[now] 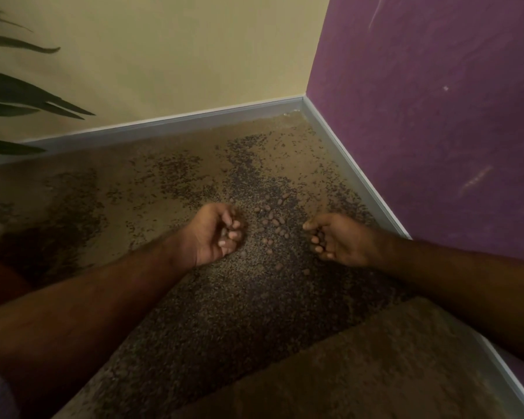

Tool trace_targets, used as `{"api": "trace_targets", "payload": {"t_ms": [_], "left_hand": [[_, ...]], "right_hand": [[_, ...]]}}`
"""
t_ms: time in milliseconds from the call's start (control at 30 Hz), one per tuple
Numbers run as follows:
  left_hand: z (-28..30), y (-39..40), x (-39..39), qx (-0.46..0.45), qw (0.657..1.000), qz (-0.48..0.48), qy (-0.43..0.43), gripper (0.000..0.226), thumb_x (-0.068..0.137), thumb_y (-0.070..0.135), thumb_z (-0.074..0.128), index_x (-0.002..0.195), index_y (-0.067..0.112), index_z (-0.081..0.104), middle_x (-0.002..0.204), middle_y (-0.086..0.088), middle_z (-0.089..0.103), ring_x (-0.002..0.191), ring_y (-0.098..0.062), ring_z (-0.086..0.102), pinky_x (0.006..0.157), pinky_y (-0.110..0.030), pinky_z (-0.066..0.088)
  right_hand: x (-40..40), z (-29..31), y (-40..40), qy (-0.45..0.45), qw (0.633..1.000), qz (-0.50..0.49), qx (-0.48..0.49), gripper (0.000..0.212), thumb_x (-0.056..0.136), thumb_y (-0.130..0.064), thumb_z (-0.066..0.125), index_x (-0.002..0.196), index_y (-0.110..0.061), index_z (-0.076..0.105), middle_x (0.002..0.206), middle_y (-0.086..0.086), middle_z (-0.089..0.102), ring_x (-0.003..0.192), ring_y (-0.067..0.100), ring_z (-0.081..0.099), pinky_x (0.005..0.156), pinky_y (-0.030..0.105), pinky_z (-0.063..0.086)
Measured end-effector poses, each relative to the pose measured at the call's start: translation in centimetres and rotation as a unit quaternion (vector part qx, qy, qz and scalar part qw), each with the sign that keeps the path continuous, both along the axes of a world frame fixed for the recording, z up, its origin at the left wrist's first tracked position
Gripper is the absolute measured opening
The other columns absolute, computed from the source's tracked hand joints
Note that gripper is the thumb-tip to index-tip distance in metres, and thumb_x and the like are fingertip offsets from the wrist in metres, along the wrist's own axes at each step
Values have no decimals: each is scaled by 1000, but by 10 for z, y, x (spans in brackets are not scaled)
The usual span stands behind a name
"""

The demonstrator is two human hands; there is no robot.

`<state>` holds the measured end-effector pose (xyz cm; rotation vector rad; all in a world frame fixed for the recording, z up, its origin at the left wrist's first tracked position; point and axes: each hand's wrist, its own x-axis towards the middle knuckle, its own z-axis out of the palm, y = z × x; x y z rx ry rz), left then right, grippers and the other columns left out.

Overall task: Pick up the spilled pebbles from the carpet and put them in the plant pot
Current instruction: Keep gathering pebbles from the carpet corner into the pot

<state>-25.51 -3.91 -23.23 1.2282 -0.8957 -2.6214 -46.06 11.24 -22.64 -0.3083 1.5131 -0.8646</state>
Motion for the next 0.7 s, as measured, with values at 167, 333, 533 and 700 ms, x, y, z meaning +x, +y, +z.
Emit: {"api": "trace_targets", "payload": {"t_ms": [167,333,533,700], "left_hand": [[4,6,0,8,1000,19,13,7,56,12,38,61,16,42,68,-6,52,51,-18,43,44,-17,30],[4,10,2,-31,998,28,-41,15,70,25,47,57,21,43,64,-1,54,51,-16,43,45,-17,29],[-7,14,2,-84,983,-71,-149,37,85,37,50,52,25,39,48,9,32,41,-8,24,40,-13,14],[-12,20,5,-145,957,-107,-228,41,88,39,53,52,24,45,47,11,33,37,-6,24,39,-11,13]], "right_hand": [[7,0,6,-5,1000,13,16,42,93,-47,49,62,-19,51,58,0,50,52,16,46,45,24,32],[14,-8,9,176,981,81,-16,44,95,-46,47,61,-17,47,55,2,43,47,17,42,48,26,34],[22,0,25,547,692,459,-105,50,94,-59,35,64,-21,46,58,-1,45,54,19,48,59,34,44],[30,-9,28,569,624,535,37,47,96,-55,33,106,-13,53,100,11,64,90,27,61,74,37,47]]}}
